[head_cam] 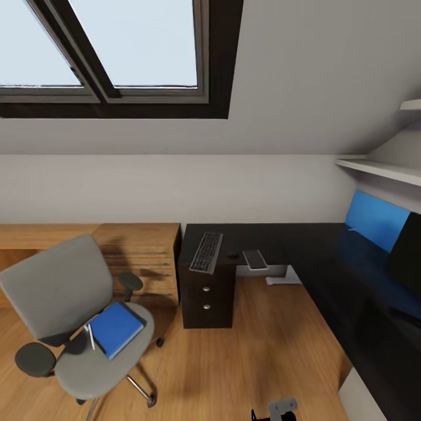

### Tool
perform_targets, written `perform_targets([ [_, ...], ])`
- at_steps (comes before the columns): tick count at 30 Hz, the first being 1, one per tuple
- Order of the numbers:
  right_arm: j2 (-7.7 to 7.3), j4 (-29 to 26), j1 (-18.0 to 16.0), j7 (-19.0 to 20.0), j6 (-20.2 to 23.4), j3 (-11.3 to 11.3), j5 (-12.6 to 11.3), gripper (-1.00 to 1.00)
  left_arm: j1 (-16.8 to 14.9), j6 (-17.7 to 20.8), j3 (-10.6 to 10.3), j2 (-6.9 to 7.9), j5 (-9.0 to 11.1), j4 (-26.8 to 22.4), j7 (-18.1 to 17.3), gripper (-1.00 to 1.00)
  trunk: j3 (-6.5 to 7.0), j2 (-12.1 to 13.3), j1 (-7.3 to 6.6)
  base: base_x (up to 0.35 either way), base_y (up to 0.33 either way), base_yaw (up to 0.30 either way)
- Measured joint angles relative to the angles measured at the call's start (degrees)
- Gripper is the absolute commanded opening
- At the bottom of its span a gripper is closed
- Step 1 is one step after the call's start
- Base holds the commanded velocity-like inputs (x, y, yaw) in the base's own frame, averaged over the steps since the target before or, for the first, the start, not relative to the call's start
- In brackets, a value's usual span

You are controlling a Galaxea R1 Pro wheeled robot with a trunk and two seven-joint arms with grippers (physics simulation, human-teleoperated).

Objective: In the bedroom, organize the workspace by keeping the computer under the desk, ensuring the monitor is on the desk, placing the keyboard on the desk next to the monitor, placing the mouse on the desk next to the keyboard, moving the folder from the swivel chair onto the desk next to the mouse, stacking the notebook on top of the folder with the pen on top of the notebook, and positioning the swivel chair next to the desk.

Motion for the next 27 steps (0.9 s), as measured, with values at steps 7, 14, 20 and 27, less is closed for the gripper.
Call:
perform_targets([
  [7, 0.00, 0.00, 0.00, 0.00, 0.00, 0.00, 0.00, 1.00, 0.00, 0.00, -0.01, -0.14, -0.05, 0.00, 0.00, 1.00, 0.00, 0.01, 0.01, 0.239, 0.006, 0.000],
  [14, 0.00, 0.00, 0.00, 0.00, 0.00, 0.07, 0.06, 1.00, 0.00, 0.00, 0.00, -0.17, -0.09, 0.00, 0.00, 1.00, 0.00, 0.00, 0.00, 0.203, 0.001, 0.000],
  [20, 0.00, 0.00, 0.00, 0.00, 0.00, 0.01, 0.08, 1.00, 0.00, 0.01, 0.00, -0.16, -0.13, 0.00, 0.00, 1.00, 0.00, 0.00, -0.01, 0.316, -0.011, 0.000],
  [27, 0.00, 0.00, 0.00, -0.01, -0.01, 0.00, 0.08, 1.00, 0.00, 0.01, 0.00, -0.16, -0.26, 0.00, -0.17, 1.00, 0.00, 0.00, -0.01, 0.330, -0.096, 0.000],
])
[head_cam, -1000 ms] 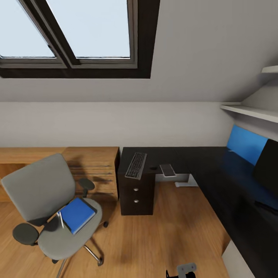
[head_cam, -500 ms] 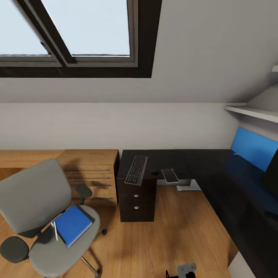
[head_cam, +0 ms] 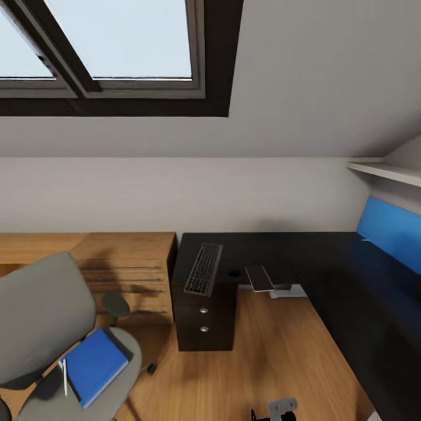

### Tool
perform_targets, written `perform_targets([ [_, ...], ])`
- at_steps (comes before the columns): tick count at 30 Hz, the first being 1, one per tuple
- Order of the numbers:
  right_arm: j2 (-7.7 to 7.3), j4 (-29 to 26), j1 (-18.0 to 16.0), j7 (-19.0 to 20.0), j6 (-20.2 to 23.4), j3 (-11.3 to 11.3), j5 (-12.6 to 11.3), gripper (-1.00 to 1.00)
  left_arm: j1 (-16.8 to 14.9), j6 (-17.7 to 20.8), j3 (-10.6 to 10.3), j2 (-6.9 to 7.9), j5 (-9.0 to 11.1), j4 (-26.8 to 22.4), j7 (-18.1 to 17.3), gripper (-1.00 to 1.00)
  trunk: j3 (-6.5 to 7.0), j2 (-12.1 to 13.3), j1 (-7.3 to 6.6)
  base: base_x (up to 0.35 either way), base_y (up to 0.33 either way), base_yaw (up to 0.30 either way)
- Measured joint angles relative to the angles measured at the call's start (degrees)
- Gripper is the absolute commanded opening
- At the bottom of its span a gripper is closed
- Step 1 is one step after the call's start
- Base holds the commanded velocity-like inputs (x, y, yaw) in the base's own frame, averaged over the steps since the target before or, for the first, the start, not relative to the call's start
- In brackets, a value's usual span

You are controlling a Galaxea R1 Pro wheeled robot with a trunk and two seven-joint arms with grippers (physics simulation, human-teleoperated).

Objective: In the bedroom, organize the workspace by keeping the computer under the desk, ensuring the monitor is on the desk, placing the keyboard on the desk next to the monitor, placing the mouse on the desk next to the keyboard, moving the folder from the swivel chair onto the desk next to the mouse, stacking the notebook on top of the folder with the pen on top of the notebook, and positioning the swivel chair next to the desk.

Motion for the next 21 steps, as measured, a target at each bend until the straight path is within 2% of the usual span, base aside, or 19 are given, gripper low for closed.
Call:
perform_targets([
  [5, 0.00, 0.00, 0.02, 0.01, 0.00, 0.00, 0.00, 1.00, 0.00, -0.19, -0.04, -0.06, -0.11, 0.49, -0.05, 1.00, 0.00, 0.00, 0.01, 0.299, -0.041, 0.000],
  [8, 0.00, 0.00, 0.01, 0.01, 0.00, 0.00, 0.00, 1.00, 0.00, -0.45, -0.07, 0.00, -1.05, 0.75, -0.08, 1.00, 0.00, 0.00, 0.01, 0.249, -0.009, 0.000],
  [11, 0.00, 0.00, 0.00, 0.01, -0.27, 0.06, 0.00, 1.00, 1.51, -2.05, -0.07, 0.09, -3.12, 0.86, -0.08, 1.00, -0.01, 0.01, 0.02, 0.119, -0.003, 0.000],
  [14, 0.00, 0.01, 0.00, 0.03, -1.06, 0.06, 0.05, 1.00, 4.44, -6.21, -0.09, 0.10, -6.20, 0.89, -0.51, 1.00, 0.00, 0.00, 0.03, 0.035, -0.001, 0.000],
  [17, -0.01, 0.34, 0.00, 0.03, -1.63, -0.01, 0.07, 1.00, 6.89, -11.73, -0.10, 0.13, -10.33, 1.06, -3.35, 1.00, 0.00, 0.01, 0.03, 0.006, 0.000, 0.000],
  [21, -0.05, 0.97, 0.01, -0.01, -1.71, -0.01, 0.08, 1.00, 7.11, -12.51, 0.04, 0.13, -10.75, 1.02, -3.68, 1.00, 0.00, 0.01, 0.03, 0.001, 0.000, 0.000],
])
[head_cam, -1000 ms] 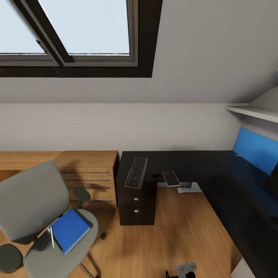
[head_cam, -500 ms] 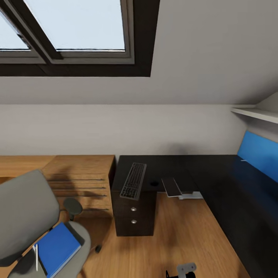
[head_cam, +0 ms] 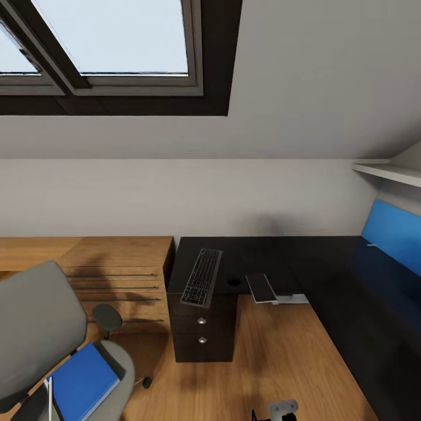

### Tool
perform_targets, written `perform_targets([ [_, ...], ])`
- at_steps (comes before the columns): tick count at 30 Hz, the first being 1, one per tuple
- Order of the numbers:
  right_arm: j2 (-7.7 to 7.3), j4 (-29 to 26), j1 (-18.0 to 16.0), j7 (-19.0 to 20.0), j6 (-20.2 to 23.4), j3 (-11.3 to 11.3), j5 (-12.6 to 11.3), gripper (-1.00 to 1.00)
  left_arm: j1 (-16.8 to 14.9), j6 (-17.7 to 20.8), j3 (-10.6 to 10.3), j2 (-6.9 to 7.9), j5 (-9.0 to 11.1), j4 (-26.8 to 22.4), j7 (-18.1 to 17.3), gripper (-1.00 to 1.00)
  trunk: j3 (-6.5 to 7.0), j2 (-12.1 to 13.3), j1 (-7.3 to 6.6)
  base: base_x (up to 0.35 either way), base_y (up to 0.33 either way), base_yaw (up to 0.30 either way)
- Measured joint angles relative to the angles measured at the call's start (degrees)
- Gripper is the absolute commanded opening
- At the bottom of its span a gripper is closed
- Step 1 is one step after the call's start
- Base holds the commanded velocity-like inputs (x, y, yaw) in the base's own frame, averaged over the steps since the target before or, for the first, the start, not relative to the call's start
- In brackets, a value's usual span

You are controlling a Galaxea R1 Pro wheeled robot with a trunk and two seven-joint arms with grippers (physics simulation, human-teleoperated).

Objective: In the bedroom, organize the workspace by keeping the computer under the desk, ensuring the monitor is on the desk, placing the keyboard on the desk next to the monitor, placing the mouse on the desk next to the keyboard, moving the folder from the swivel chair onto the desk next to the mouse, stacking the notebook on top of the folder with the pen on top of the notebook, and positioning the swivel chair next to the desk.

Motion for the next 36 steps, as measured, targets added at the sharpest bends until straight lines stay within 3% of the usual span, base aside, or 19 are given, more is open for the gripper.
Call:
perform_targets([
  [8, 0.17, -1.54, -0.01, -1.11, 0.13, -0.02, 0.03, 1.00, 0.09, -0.03, 0.47, 0.13, 1.22, 0.01, 0.58, 1.00, -0.52, -1.18, 0.65, 0.000, 0.000, 0.000],
  [15, 0.61, -15.02, -0.04, -1.96, 1.22, -0.95, -0.91, 1.00, 0.10, -0.07, 0.41, 0.04, 7.01, -0.06, 0.60, 1.00, -1.79, -4.00, 2.20, 0.000, 0.000, 0.000],
  [18, 1.05, -20.12, -0.26, -1.95, 4.27, -2.26, -4.82, 1.00, 0.11, -0.04, 0.34, 0.01, 8.23, -0.06, 0.59, 1.00, -2.33, -5.21, 2.86, 0.000, 0.000, 0.000],
  [23, 2.72, -27.11, -2.80, 2.39, 15.32, -3.09, -19.49, 1.00, 0.09, -0.02, 0.30, 0.00, 8.96, -0.07, 0.59, 1.00, -3.22, -7.22, 3.96, 0.000, 0.000, 0.000],
  [25, 3.12, -29.61, -3.63, 5.49, 17.42, -3.20, -23.59, 1.00, 0.09, -0.02, 0.30, 0.02, 9.06, -0.11, 0.59, 1.00, -3.59, -8.03, 4.40, 0.000, 0.000, 0.000],
  [29, 3.38, -34.26, -4.21, 11.02, 18.96, -3.02, -27.21, 1.00, 0.09, -0.03, 0.29, 0.04, 9.13, -0.15, 0.59, 1.00, -4.32, -9.64, 5.28, 0.000, 0.000, 0.000],
  [33, 3.43, -37.33, -4.44, 19.95, 19.95, -2.94, -30.67, 1.00, 0.09, -0.09, 0.30, -0.01, 9.16, -0.22, 0.63, 1.00, -5.04, -11.25, 6.16, 0.000, 0.000, 0.000],
  [36, 3.21, -38.92, -4.47, 23.82, 22.83, -3.24, -34.09, 1.00, 0.09, -0.07, 0.30, -0.09, 9.16, -0.27, 0.66, 1.00, -5.58, -12.45, 6.82, 0.000, 0.000, 0.000],
])
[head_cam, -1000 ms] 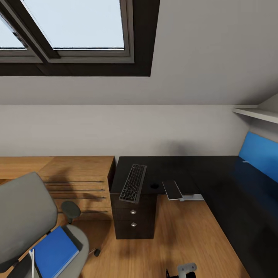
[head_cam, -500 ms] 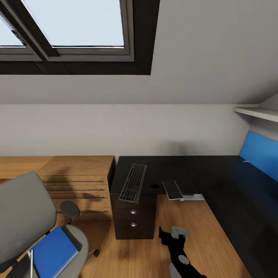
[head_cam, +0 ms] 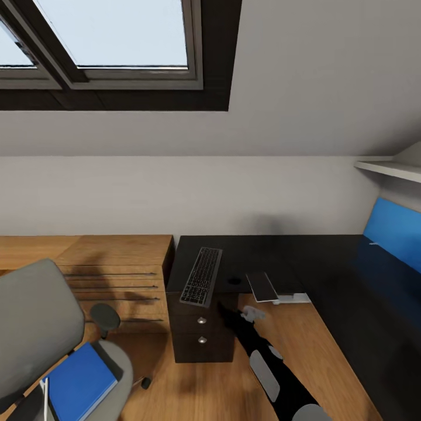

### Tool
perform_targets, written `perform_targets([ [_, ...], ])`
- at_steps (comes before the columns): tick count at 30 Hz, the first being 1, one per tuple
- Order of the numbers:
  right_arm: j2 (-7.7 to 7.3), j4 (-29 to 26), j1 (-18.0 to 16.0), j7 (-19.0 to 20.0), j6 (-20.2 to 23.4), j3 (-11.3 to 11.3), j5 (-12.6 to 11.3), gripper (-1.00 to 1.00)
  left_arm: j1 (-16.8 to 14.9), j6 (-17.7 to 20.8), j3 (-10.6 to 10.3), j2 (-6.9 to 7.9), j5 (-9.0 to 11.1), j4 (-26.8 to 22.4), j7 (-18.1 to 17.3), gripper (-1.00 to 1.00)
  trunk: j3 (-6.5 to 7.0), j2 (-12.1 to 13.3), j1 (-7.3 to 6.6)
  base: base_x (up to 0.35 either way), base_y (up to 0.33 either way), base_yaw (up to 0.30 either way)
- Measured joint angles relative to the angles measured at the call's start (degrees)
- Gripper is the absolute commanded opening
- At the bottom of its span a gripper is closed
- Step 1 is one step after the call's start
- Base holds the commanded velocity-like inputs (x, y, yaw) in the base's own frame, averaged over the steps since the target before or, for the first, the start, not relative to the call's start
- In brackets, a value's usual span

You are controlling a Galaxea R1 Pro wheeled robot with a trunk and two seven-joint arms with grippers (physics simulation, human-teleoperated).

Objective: In the bedroom, organize the workspace by keeping the computer under the desk, ensuring the monitor is on the desk, placing the keyboard on the desk next to the monitor, placing the mouse on the desk next to the keyboard, moving the folder from the swivel chair onto the desk next to the mouse, stacking the notebook on top of the folder with the pen on top of the notebook, and positioning the swivel chair next to the desk.

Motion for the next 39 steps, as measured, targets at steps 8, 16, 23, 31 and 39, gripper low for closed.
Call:
perform_targets([
  [8, -2.67, -4.27, -0.02, 2.86, 5.07, -0.24, -8.17, 1.00, 0.01, 0.96, -0.09, -0.38, 0.01, -0.54, 0.30, 1.00, -1.44, -3.21, 1.76, 0.000, 0.000, 0.000],
  [16, -2.92, -4.01, -0.02, 2.85, 5.22, -0.32, -9.10, 1.00, 0.01, 0.95, -0.07, -0.52, 1.83, -1.83, 0.49, 1.00, -2.88, -6.43, 3.52, 0.000, 0.000, 0.000],
  [23, -3.16, -3.86, -0.02, 2.91, 5.21, -0.54, -10.39, 1.00, 0.00, 0.98, -0.03, -0.49, 2.22, -1.90, 0.52, 1.00, -4.15, -9.24, 5.06, 0.000, 0.000, 0.000],
  [31, -3.28, -3.80, -0.02, 3.14, 5.21, -0.42, -12.06, 1.00, 0.01, 1.03, -0.01, -0.55, 2.26, -1.90, 0.52, 1.00, -5.59, -12.46, 6.82, 0.000, 0.000, 0.000],
  [39, -3.29, -3.87, 0.03, 3.14, 5.22, -0.40, -12.20, 1.00, -0.01, 1.02, -0.01, -0.53, 2.26, -1.90, 0.52, 1.00, -7.02, -15.67, 8.58, 0.000, 0.000, 0.000],
])
